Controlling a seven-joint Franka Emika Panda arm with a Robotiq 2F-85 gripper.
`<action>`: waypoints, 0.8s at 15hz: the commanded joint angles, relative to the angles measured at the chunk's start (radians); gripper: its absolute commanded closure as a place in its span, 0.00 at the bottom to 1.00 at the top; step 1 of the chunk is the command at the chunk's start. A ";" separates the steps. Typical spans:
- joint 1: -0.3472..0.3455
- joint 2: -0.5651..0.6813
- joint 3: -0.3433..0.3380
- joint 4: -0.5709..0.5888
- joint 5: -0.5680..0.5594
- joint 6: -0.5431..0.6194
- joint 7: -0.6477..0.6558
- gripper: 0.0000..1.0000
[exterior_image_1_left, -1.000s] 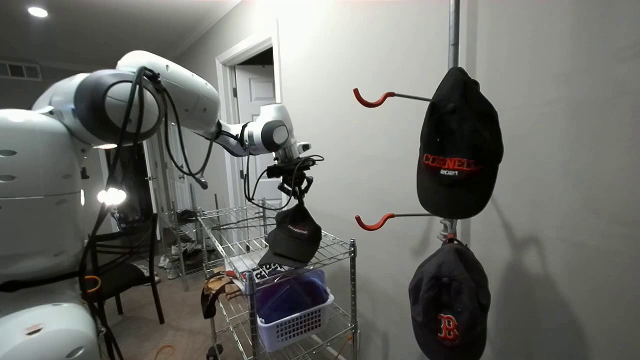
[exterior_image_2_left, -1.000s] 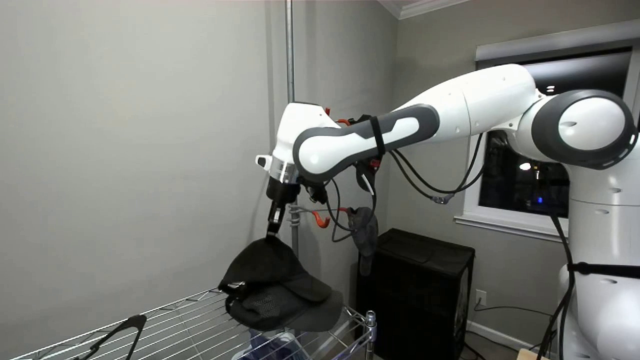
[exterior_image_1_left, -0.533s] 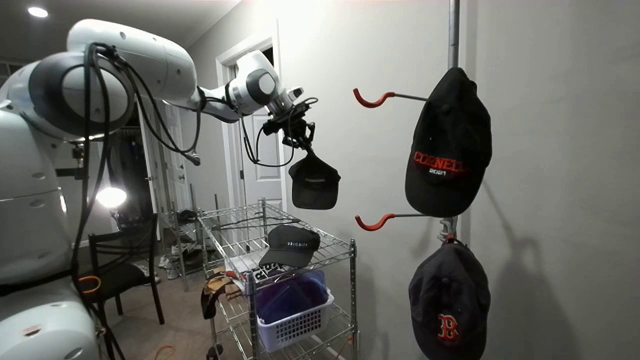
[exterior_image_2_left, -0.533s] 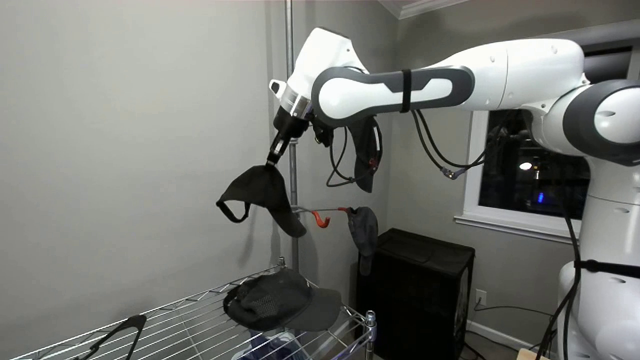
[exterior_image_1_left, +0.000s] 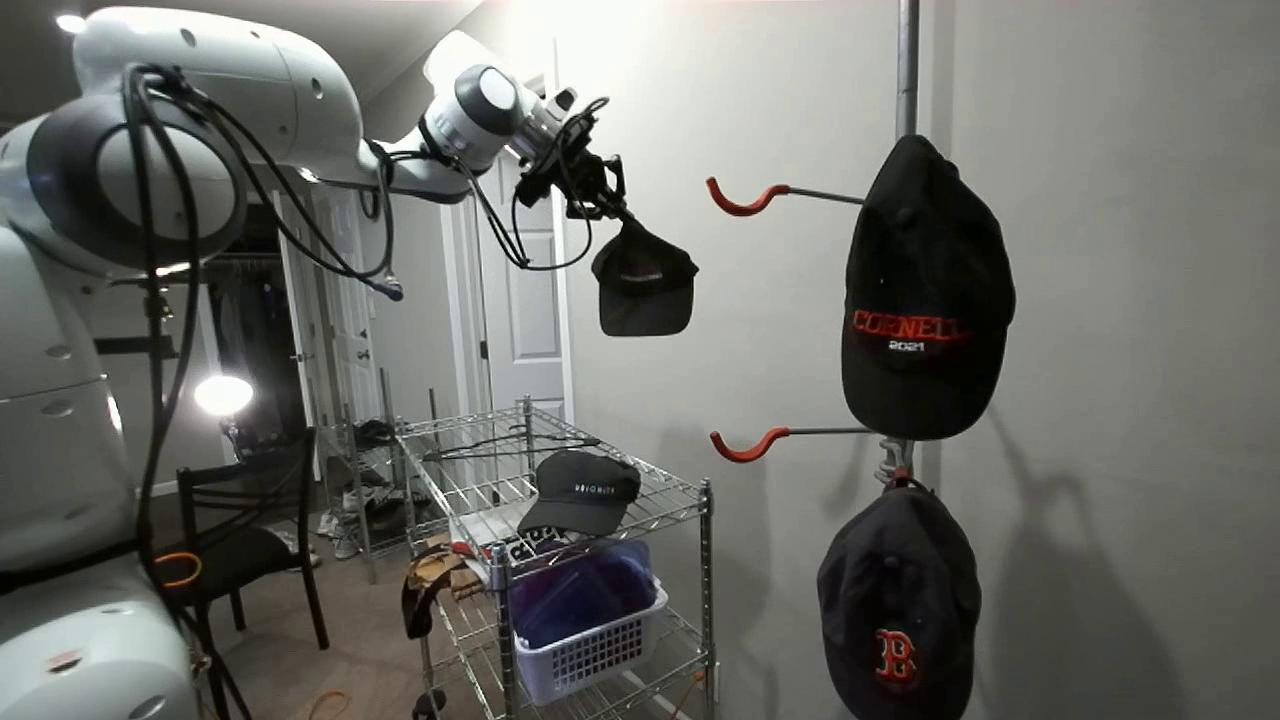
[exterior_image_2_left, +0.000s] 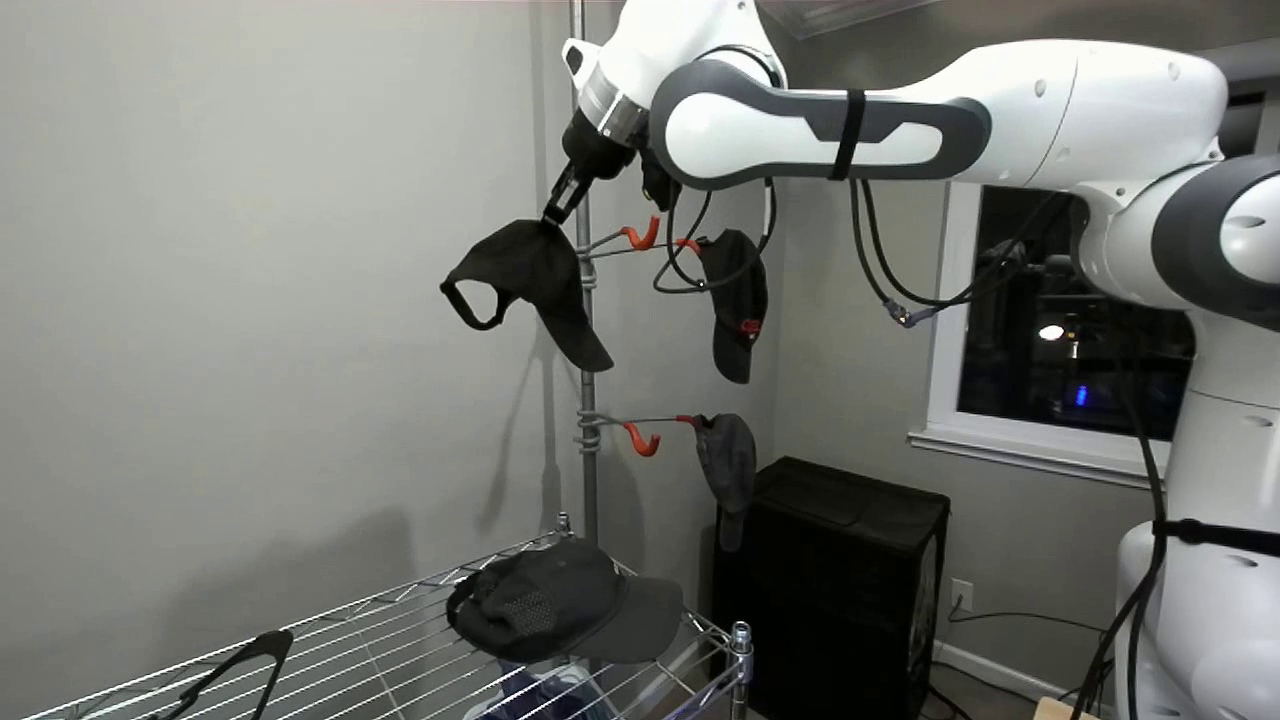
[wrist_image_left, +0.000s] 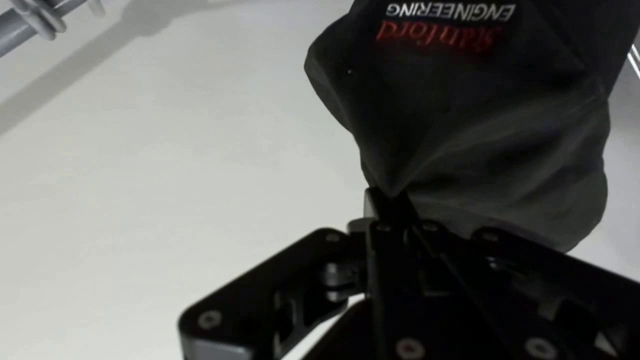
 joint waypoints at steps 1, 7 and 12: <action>-0.014 -0.021 0.023 0.087 -0.034 -0.071 -0.019 0.99; -0.030 0.014 0.031 0.319 -0.170 -0.179 0.010 0.99; -0.025 0.039 0.020 0.431 -0.286 -0.233 0.046 0.99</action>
